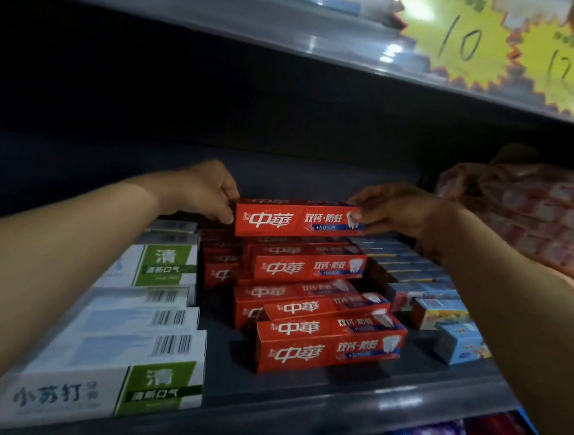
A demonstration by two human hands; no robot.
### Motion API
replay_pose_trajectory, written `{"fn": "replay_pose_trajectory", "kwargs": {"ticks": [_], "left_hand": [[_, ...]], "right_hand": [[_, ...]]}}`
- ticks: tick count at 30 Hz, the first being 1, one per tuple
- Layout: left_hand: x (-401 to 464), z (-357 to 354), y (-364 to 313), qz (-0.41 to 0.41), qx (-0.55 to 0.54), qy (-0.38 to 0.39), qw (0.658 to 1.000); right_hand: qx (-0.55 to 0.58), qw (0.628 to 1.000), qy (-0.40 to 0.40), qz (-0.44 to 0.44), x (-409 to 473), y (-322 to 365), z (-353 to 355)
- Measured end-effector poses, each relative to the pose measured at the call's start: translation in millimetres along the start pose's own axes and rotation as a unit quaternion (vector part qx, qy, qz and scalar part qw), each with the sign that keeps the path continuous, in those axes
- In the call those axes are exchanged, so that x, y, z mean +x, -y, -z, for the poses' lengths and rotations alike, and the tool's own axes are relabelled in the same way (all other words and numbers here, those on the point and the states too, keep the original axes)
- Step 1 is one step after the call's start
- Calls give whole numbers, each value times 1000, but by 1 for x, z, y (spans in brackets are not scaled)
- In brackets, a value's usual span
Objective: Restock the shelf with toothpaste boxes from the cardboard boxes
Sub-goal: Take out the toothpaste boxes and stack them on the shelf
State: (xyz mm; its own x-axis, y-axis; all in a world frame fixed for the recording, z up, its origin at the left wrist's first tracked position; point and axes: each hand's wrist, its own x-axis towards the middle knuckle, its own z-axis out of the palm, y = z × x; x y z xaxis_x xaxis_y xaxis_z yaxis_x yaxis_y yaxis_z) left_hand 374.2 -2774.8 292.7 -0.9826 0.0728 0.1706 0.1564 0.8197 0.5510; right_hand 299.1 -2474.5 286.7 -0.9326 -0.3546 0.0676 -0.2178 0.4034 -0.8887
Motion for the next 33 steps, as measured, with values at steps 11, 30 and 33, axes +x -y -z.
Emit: {"fn": "replay_pose_trajectory", "kwargs": {"ticks": [11,30,33], "left_hand": [[54,-14,16,54,-12,-22,998],[85,-46,37,117,12,-30,993],[86,-49,37,110,22,-34,993]], "right_hand": [[-20,996,-76,37,65,-10,-14],[-222,974,-27,-24,96,-31,-41],[-294,955,-13,-28,94,-29,-43]]}}
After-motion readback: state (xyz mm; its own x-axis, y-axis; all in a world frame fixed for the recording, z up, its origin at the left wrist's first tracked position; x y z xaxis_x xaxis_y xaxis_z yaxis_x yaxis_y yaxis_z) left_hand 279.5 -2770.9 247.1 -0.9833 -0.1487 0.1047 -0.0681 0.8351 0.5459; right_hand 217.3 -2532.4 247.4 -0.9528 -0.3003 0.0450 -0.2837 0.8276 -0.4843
